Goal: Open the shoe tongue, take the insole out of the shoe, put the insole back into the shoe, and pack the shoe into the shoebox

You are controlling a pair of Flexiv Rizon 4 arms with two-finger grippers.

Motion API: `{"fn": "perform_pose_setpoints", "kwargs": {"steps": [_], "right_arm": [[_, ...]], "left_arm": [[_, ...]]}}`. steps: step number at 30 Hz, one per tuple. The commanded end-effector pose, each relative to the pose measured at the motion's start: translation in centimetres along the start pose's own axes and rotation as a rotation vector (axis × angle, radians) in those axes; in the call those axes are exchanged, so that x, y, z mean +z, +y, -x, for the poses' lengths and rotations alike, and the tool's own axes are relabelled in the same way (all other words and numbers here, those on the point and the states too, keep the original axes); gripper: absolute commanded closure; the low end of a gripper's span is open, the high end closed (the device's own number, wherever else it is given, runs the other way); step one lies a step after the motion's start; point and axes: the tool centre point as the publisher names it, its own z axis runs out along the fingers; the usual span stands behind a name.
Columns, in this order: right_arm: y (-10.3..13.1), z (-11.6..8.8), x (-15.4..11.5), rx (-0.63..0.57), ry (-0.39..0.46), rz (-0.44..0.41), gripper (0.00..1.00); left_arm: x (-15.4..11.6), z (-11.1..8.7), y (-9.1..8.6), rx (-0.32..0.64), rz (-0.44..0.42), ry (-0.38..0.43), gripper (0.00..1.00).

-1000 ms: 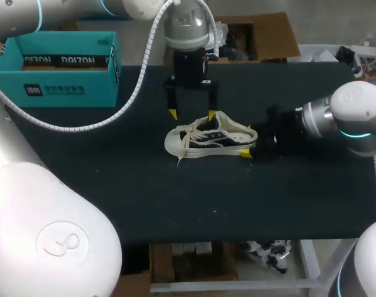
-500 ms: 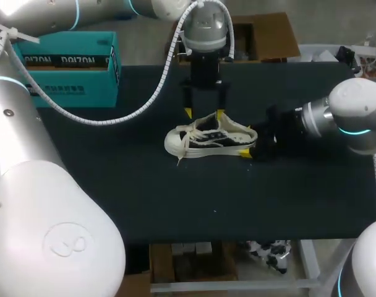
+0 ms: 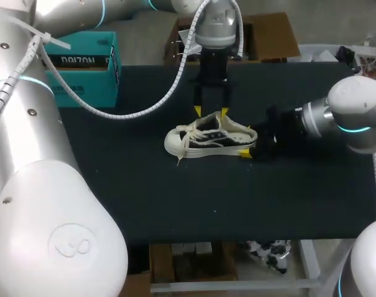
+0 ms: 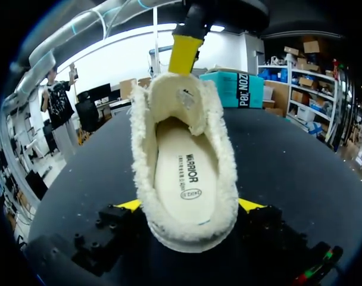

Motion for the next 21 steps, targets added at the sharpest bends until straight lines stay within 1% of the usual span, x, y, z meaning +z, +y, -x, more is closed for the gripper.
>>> {"fn": "perform_pose_setpoints", "kwargs": {"steps": [1,3,5,6,10,14,15,16,17,18,21], "right_arm": [[-0.3,-0.1,0.4,-0.001,0.000,0.004,1.00],[-0.3,-0.1,0.4,-0.001,0.000,0.004,1.00],[-0.3,-0.1,0.4,-0.001,0.000,0.004,1.00],[-0.3,-0.1,0.4,-0.001,0.000,0.004,1.00],[-0.3,-0.1,0.4,-0.001,0.000,0.004,1.00],[-0.3,-0.1,0.4,-0.001,0.000,0.004,1.00],[-0.3,-0.1,0.4,-0.001,0.000,0.004,1.00],[-0.3,-0.1,0.4,-0.001,0.000,0.004,1.00],[-0.3,-0.1,0.4,-0.001,0.000,0.004,1.00],[-0.3,-0.1,0.4,-0.001,0.000,0.004,1.00],[-0.3,-0.1,0.4,-0.001,0.000,0.004,1.00]], "left_arm": [[0.0,-0.5,-0.3,0.004,0.015,-0.005,0.31],[0.4,-0.8,-0.6,0.005,0.027,-0.010,0.36],[0.8,-1.0,-0.9,0.009,0.041,-0.016,0.48],[0.9,-1.1,-1.0,0.009,0.048,-0.018,0.51],[1.4,-1.2,-1.0,0.008,0.064,-0.029,0.55],[1.8,-1.2,-1.3,0.001,0.072,-0.038,0.55],[1.9,-1.2,-1.5,-0.001,0.073,-0.039,0.57],[1.9,-1.2,-1.6,-0.003,0.074,-0.038,0.62],[2.0,-1.1,-1.6,-0.004,0.075,-0.037,0.83],[2.0,-1.1,-1.6,-0.005,0.075,-0.036,1.00],[1.9,-0.7,-1.5,-0.008,0.070,-0.028,1.00]]}}
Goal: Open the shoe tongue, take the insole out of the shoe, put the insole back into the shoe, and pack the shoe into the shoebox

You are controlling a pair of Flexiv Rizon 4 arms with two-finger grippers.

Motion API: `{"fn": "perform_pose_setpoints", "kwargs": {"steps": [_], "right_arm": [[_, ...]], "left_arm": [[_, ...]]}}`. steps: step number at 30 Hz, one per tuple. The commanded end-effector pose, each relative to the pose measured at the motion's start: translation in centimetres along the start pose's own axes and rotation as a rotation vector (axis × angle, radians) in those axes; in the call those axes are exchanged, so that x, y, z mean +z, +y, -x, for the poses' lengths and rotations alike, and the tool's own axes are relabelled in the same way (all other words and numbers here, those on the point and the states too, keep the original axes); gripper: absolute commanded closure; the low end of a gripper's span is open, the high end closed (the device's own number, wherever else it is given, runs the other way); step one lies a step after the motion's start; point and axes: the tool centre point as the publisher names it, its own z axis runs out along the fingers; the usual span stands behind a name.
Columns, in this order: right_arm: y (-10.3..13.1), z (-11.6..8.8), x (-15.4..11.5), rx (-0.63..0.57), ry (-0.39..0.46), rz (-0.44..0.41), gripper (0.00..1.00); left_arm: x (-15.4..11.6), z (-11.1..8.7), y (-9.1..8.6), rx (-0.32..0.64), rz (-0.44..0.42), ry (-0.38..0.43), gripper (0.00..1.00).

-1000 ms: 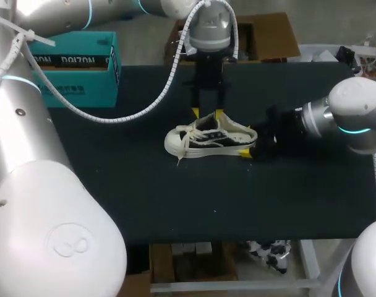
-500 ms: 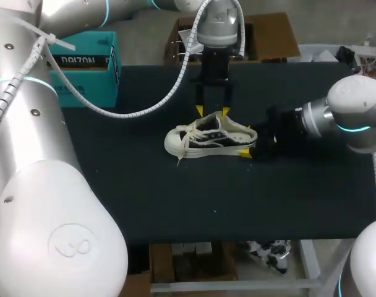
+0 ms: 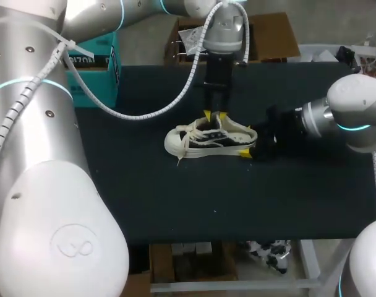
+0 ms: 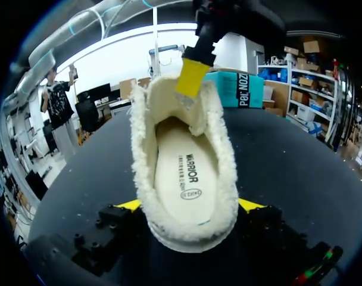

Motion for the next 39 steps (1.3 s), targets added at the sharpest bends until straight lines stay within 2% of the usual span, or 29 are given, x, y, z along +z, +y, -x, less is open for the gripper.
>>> {"fn": "perform_pose_setpoints", "kwargs": {"steps": [1,5,10,18,21,27,33,36,37,39], "right_arm": [[-0.4,-0.1,0.4,-0.001,0.001,0.004,1.00],[-0.4,-0.1,0.4,-0.001,0.001,0.004,1.00],[-0.4,-0.1,0.4,-0.001,0.001,0.004,1.00],[-0.4,-0.1,0.4,-0.001,0.001,0.004,1.00],[-0.4,-0.1,0.4,-0.001,0.001,0.004,1.00],[-0.4,-0.1,0.4,-0.001,0.001,0.004,1.00],[-0.4,-0.1,0.4,-0.001,0.001,0.004,1.00],[-0.4,-0.1,0.4,-0.001,0.001,0.004,1.00],[-0.4,-0.1,0.4,-0.001,0.001,0.004,1.00],[-0.4,-0.1,0.4,-0.001,0.001,0.004,1.00]], "left_arm": [[-0.2,0.3,-0.1,0.001,0.004,0.010,1.00],[-0.3,1.0,0.5,0.009,-0.020,0.033,1.00],[-0.9,2.5,2.5,0.036,-0.073,0.089,1.00],[-1.9,6.7,6.4,0.053,-0.193,0.205,1.00],[-1.5,8.2,7.1,0.016,-0.232,0.231,1.00],[0.4,10.2,6.4,-0.064,-0.250,0.278,1.00],[2.3,11.2,4.5,-0.088,-0.209,0.301,1.00],[2.9,11.3,4.4,-0.090,-0.203,0.300,1.00],[2.8,11.3,4.4,-0.091,-0.203,0.299,0.98],[2.7,11.5,4.7,-0.084,-0.215,0.303,0.76]]}}
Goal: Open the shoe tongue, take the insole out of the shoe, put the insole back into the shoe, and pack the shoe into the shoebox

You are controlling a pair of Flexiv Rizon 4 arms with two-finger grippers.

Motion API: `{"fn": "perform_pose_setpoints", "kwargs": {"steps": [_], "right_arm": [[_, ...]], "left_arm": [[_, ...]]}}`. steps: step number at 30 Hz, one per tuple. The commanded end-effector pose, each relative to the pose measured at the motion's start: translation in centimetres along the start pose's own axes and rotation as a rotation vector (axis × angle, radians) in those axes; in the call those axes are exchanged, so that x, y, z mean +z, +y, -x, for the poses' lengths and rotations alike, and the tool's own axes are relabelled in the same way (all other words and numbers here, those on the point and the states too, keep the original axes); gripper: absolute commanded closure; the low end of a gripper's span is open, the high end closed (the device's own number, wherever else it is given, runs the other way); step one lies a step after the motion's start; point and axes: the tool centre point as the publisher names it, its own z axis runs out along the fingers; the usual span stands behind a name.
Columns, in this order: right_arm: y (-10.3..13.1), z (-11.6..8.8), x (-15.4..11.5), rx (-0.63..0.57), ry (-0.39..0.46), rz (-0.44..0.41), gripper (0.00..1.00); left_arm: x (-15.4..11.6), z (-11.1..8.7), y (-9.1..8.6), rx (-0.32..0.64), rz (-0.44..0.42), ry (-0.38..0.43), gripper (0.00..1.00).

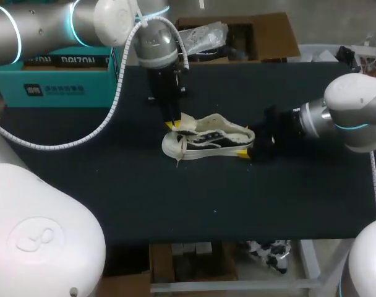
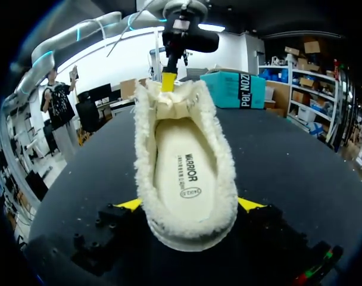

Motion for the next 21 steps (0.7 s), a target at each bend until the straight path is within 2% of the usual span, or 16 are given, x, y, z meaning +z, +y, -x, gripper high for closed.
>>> {"fn": "perform_pose_setpoints", "kwargs": {"steps": [1,4,5,6,9,14,16,17,19,21], "right_arm": [[-0.6,0.1,0.0,0.000,-0.001,0.003,1.00],[-0.6,0.1,0.0,0.000,-0.001,0.003,1.00],[-0.6,0.1,0.0,0.000,-0.001,0.003,1.00],[-0.6,0.1,0.0,0.000,-0.001,0.003,1.00],[-0.6,0.1,0.0,0.000,-0.001,0.003,1.00],[-0.6,0.1,0.0,0.000,-0.001,0.003,1.00],[-0.6,0.1,0.0,0.000,-0.001,0.003,1.00],[-0.6,0.1,0.0,0.000,-0.001,0.003,1.00],[-0.6,0.1,0.0,0.000,-0.001,0.003,1.00],[-0.6,0.1,0.0,0.000,-0.001,0.003,1.00]], "left_arm": [[-0.2,1.1,0.9,0.011,-0.056,0.066,0.70],[-1.1,1.0,1.4,0.038,-0.079,0.067,0.50],[-1.5,1.0,1.6,0.048,-0.094,0.069,0.39],[-2.0,0.9,1.9,0.062,-0.106,0.070,0.34],[-3.9,0.5,3.1,0.116,-0.166,0.079,0.38],[-7.4,-2.0,4.6,0.266,-0.289,0.074,0.54],[-8.2,-3.1,4.7,0.327,-0.323,0.068,0.73],[-8.6,-4.0,4.7,0.374,-0.338,0.047,1.00],[-9.2,-5.1,4.8,0.469,-0.342,0.034,1.00],[-9.6,-6.0,5.0,0.663,-0.282,0.002,1.00]]}}
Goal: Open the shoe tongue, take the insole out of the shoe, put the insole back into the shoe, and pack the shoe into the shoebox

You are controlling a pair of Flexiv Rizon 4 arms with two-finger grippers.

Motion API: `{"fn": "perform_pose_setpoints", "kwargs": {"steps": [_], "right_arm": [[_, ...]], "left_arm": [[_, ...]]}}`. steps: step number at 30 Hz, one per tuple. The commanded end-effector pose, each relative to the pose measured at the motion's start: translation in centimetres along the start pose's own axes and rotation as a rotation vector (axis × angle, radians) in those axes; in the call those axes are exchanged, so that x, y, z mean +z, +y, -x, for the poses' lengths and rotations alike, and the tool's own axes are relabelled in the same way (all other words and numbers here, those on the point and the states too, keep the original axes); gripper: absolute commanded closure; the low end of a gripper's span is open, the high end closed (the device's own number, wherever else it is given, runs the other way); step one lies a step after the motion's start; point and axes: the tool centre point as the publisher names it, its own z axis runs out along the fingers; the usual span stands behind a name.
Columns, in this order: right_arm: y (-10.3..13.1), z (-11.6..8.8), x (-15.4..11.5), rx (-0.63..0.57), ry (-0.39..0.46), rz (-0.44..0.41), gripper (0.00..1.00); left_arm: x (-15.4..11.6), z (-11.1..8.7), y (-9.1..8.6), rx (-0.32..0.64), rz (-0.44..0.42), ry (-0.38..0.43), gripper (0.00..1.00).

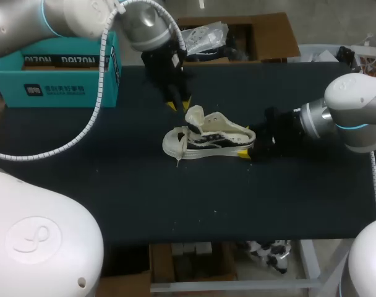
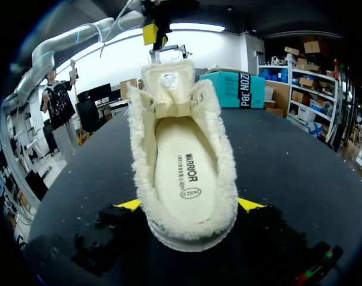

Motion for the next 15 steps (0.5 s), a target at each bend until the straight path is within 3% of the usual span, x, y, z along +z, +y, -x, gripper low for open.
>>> {"fn": "perform_pose_setpoints", "kwargs": {"steps": [1,5,15], "right_arm": [[-0.48,0.10,0.03,0.000,0.000,0.003,1.00],[-0.48,0.10,0.03,0.000,0.000,0.003,1.00],[-0.48,0.10,0.03,0.000,0.000,0.003,1.00]], "left_arm": [[-1.11,-2.06,0.18,0.368,0.011,-0.046,1.00],[-0.72,-1.69,-0.09,1.099,0.378,0.125,1.00],[-0.72,-1.69,-0.09,1.099,0.378,0.125,1.00]]}}
